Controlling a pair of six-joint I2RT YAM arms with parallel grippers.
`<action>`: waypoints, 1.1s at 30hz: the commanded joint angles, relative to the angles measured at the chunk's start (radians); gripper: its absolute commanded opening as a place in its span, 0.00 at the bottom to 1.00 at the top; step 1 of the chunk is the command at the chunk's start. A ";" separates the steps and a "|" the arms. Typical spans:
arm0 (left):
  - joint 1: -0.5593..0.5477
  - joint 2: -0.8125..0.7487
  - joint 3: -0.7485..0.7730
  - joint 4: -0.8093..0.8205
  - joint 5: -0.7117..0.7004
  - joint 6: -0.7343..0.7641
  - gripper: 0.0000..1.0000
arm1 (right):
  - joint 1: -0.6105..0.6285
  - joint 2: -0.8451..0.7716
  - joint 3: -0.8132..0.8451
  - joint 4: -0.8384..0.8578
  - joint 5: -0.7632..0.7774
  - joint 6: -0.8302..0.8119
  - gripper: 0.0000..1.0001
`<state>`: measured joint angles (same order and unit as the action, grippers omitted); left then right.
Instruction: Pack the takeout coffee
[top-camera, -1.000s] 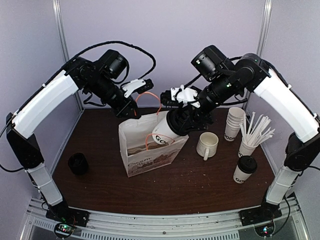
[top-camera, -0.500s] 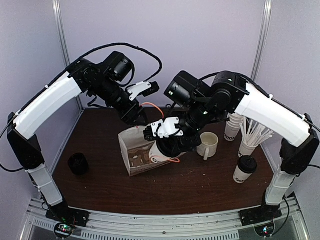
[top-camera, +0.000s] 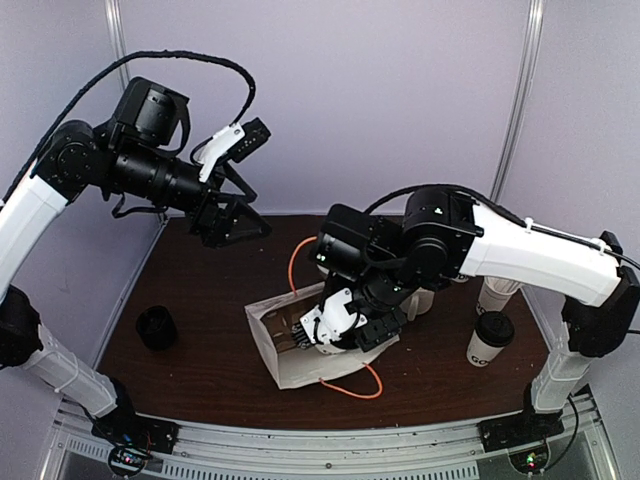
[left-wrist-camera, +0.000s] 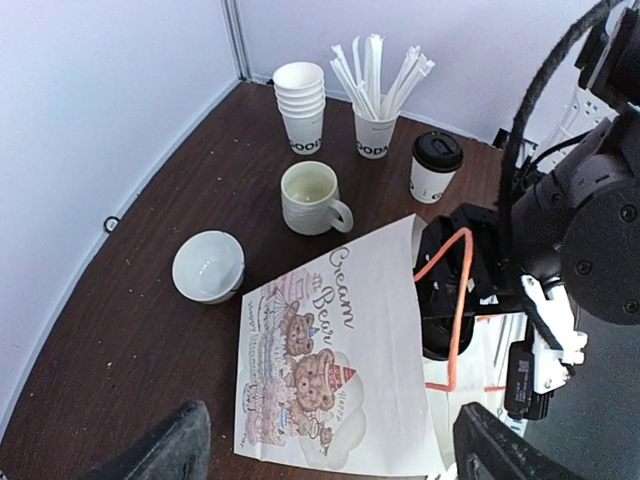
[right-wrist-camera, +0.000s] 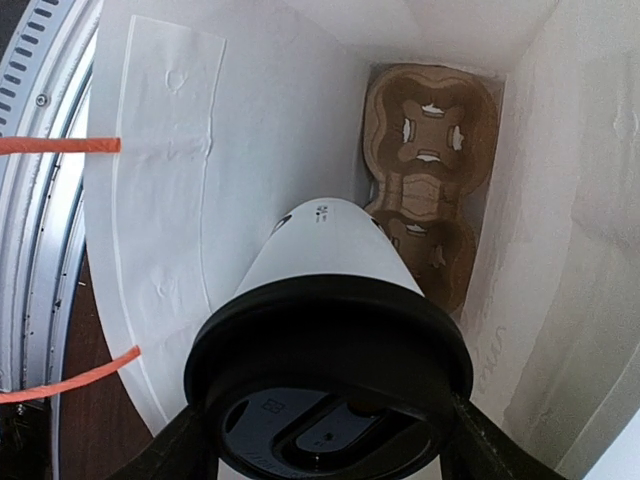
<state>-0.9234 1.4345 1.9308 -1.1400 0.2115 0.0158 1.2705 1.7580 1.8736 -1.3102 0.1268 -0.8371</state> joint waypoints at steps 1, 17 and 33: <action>0.050 -0.005 -0.072 0.134 -0.083 -0.042 0.89 | 0.003 -0.021 -0.005 0.053 0.111 -0.058 0.64; 0.301 0.144 -0.293 0.330 -0.125 -0.108 0.88 | 0.013 -0.041 -0.189 0.226 0.274 -0.079 0.64; 0.363 0.270 -0.361 0.442 0.202 -0.122 0.84 | 0.003 -0.049 -0.329 0.437 0.392 -0.083 0.64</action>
<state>-0.5579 1.6897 1.5749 -0.7662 0.2813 -0.0959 1.2884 1.7252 1.5715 -0.9478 0.4534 -0.9356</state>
